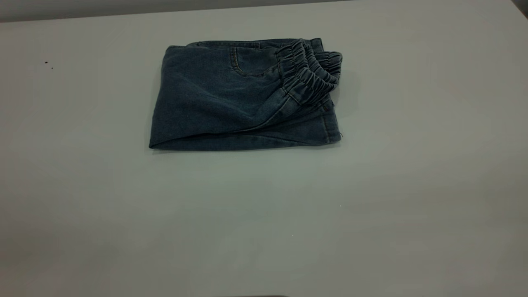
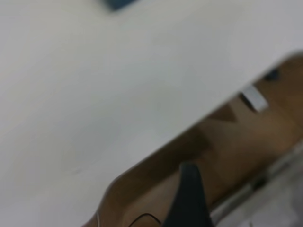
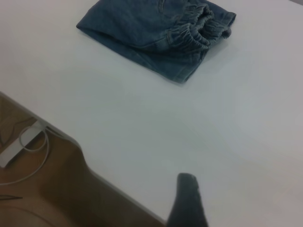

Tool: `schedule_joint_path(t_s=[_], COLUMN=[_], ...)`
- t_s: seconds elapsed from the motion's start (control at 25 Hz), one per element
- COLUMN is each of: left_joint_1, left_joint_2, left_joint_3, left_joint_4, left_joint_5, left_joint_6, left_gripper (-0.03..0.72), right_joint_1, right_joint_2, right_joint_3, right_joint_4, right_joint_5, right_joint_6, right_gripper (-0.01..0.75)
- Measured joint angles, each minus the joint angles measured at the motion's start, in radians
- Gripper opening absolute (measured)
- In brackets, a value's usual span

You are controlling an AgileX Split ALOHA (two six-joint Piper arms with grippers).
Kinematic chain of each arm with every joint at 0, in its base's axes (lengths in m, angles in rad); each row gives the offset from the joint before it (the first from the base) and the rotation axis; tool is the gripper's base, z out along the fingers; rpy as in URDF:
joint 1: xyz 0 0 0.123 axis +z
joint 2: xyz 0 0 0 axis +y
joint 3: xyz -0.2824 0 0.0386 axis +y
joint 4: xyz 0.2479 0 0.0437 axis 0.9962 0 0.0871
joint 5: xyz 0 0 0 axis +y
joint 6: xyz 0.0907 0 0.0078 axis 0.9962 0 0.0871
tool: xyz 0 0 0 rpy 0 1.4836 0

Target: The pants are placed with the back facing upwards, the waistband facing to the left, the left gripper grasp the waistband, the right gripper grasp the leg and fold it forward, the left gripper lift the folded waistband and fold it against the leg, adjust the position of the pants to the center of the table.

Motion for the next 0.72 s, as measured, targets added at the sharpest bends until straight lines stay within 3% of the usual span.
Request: schedule_joint_path(t_s=[0.16,0.28,0.48,0.72], left_joint_1=[0.225,0.318,0.365,0.371], left_joint_2=[-0.081,-0.187,-0.223,-0.223], left_joint_3=[0.000,0.000,0.000,-0.001], left_joint_4=[0.000,0.000,-0.001,-0.001], left_joint_5=[-0.001,0.001,0.013,0.015], left_joint_6=[0.000,0.000,0.001,0.001], left_gripper=[0.535,0.535,0.535,0.535], right_joint_1=[-0.026,-0.086,-0.205,-0.237], right_joint_2=[0.001,0.001,0.001,0.001], right_joint_3=[0.000,0.000,0.000,0.000], right_joint_4=[0.001,0.001,0.001,0.001], right_joint_5=[0.000,0.000,0.000,0.000], right_joint_6=[0.000,0.000,0.000,0.000], right_gripper=[0.465,0.465,0.465,0.465])
